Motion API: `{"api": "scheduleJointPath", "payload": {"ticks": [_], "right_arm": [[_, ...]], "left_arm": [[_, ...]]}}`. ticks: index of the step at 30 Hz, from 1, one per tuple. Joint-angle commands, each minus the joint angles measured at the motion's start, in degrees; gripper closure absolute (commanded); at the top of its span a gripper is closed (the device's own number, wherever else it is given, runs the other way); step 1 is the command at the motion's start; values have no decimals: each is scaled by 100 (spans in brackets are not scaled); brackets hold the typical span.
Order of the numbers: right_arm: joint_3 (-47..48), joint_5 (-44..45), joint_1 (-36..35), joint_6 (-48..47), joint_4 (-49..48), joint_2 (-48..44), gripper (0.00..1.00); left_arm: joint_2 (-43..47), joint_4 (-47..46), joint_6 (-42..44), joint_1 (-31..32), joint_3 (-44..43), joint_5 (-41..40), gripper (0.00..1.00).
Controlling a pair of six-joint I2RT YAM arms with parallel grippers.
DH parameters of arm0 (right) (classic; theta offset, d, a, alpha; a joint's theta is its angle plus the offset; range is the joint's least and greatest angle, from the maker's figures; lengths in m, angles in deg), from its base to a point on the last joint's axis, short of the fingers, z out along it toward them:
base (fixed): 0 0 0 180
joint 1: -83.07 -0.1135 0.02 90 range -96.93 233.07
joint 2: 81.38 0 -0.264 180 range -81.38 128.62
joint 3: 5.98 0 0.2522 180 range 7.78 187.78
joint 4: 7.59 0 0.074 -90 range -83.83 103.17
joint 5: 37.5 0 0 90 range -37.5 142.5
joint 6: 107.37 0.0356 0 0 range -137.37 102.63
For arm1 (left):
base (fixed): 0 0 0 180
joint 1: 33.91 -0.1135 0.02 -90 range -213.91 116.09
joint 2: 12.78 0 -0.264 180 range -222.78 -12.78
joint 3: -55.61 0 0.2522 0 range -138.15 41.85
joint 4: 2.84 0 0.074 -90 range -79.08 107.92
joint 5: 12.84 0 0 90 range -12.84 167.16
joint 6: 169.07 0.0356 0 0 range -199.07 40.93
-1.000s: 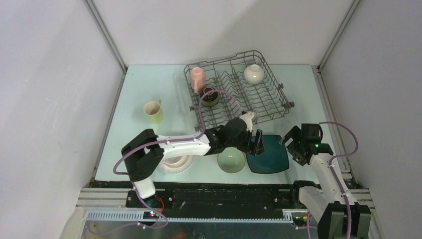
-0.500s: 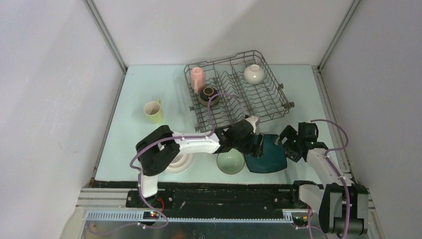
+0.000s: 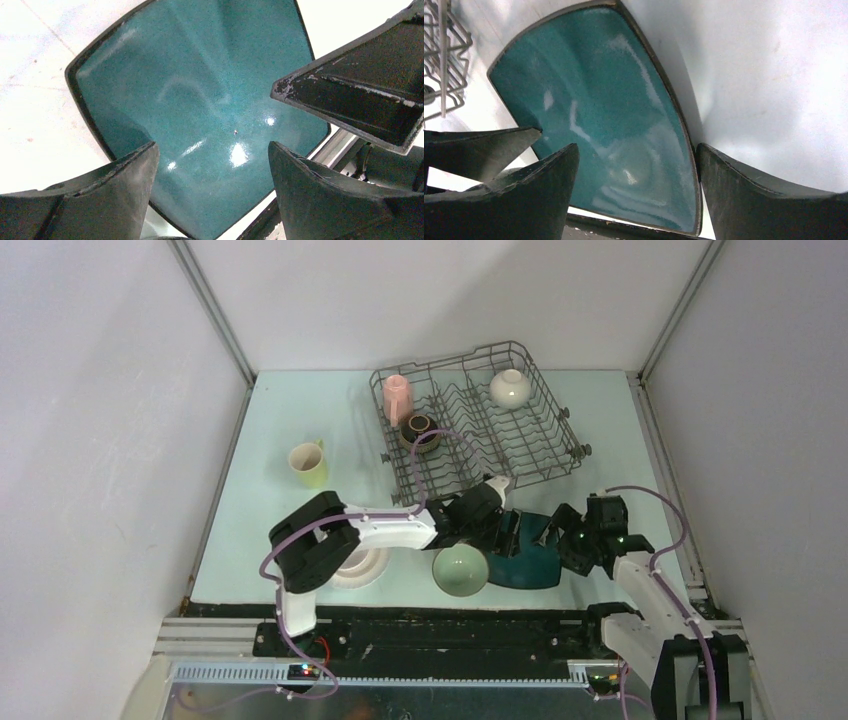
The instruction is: Load the mixed dishes into the dish rack
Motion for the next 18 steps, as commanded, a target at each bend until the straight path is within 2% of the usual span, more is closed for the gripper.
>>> {"api": "scheduleJointPath", "payload": {"ticks": [1,6,12,18], "right_arm": [[-143,34,-375,195,337,-176,11],[-268,155,-747,373,388,-246,11],[-333,175,-835,316,442,-350,12],[-329,113,-911,102,288,-214,14]], "left_arm": [[332,370,158,3,317,-294,11],[354,621,260,-26,330,-593,10],[499,813,339,-60,351,-902,10],[1190,599,307,-179,693,-986,10]]}}
